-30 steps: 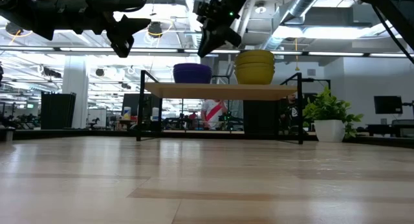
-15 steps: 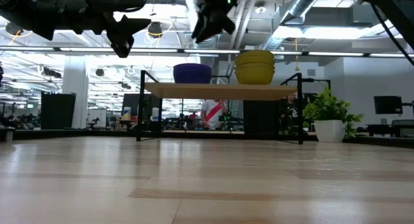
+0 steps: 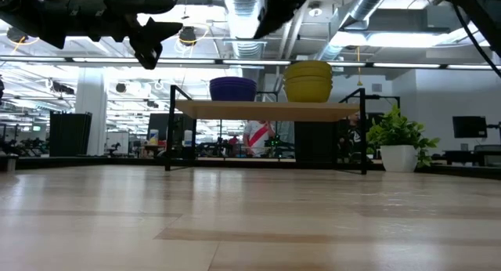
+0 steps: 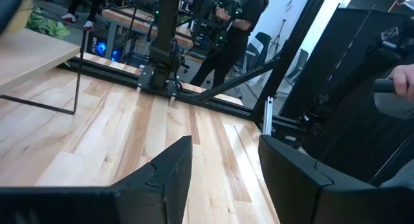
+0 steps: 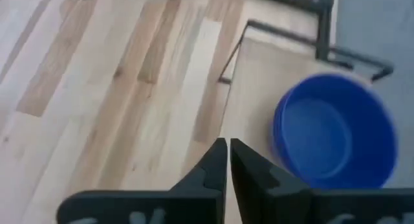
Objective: Pick & Place Mini bowls
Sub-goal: Return to Home Position
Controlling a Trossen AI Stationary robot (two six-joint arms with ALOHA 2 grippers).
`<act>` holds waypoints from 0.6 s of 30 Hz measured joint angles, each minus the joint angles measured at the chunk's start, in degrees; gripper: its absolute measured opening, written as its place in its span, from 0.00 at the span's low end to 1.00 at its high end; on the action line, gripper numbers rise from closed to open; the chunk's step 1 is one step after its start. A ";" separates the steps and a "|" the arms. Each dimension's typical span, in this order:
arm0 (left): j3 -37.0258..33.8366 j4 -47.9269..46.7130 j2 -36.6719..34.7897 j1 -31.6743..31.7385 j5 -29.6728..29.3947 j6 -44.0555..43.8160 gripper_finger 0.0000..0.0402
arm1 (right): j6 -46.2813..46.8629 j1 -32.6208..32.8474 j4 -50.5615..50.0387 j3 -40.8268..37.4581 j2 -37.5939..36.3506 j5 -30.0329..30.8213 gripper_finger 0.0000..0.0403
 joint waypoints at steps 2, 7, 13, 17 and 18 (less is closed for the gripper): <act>0.00 0.00 -0.02 0.02 0.00 0.74 0.44 | 2.50 -0.18 0.48 -2.16 -0.12 -0.16 0.03; 0.00 0.01 -0.14 0.01 0.00 0.63 0.44 | 5.30 1.48 2.77 -6.59 -0.68 2.32 0.01; 0.04 0.10 -0.53 0.01 0.05 0.48 0.44 | 8.17 4.40 4.00 -7.43 -3.56 9.04 0.00; 0.04 -0.06 -1.19 -0.01 0.46 0.46 0.44 | 11.99 5.68 3.78 -7.74 -7.82 11.62 0.00; 0.04 -0.04 -1.25 -0.01 0.46 0.46 0.44 | 13.01 6.04 4.34 -8.79 -9.25 13.06 0.00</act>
